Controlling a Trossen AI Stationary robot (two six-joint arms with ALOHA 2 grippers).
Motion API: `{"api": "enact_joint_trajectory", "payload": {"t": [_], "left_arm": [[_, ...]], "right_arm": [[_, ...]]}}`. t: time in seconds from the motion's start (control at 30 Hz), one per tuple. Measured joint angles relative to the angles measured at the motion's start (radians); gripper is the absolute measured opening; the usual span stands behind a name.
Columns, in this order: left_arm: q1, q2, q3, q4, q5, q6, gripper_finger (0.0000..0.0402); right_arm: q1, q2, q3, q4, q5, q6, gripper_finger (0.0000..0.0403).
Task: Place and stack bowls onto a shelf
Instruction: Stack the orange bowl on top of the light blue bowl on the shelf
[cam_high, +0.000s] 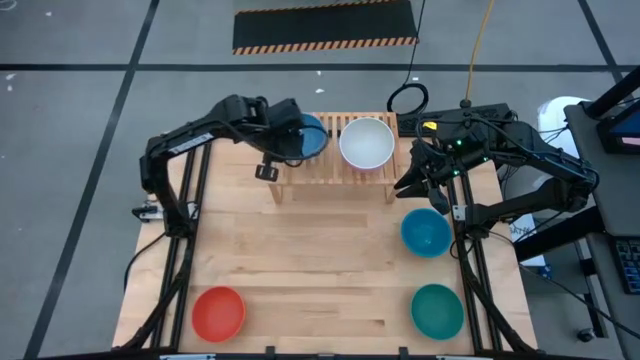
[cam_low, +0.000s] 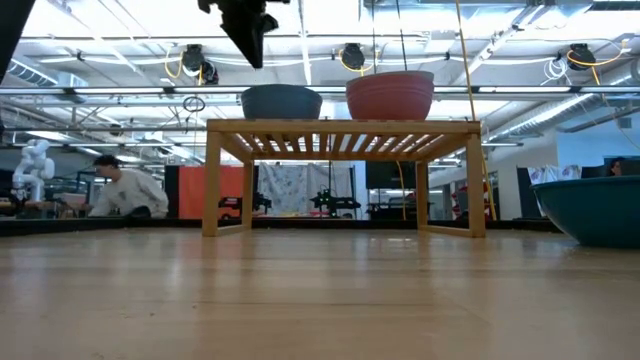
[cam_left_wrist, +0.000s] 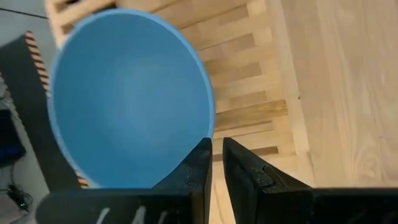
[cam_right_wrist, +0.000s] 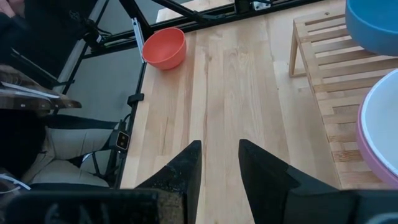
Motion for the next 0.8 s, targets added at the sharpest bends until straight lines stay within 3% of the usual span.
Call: {"api": "enact_joint_trajectory", "payload": {"t": [0.33, 0.57, 0.8], "left_arm": [[-0.029, -0.178, 0.000, -0.009, 0.001, -0.143, 0.0047], [-0.070, -0.301, 0.001, -0.088, 0.150, -0.298, 0.0047], [-0.184, -0.380, -0.006, -0.084, 0.159, -0.412, 0.0047]], "right_arm": [[0.000, 0.000, 0.000, 0.001, 0.000, 0.000, 0.0102], [0.000, 0.000, 0.000, 0.000, 0.000, 0.000, 0.0102], [0.000, -0.002, 0.000, 0.000, 0.000, 0.000, 0.0094]]}}
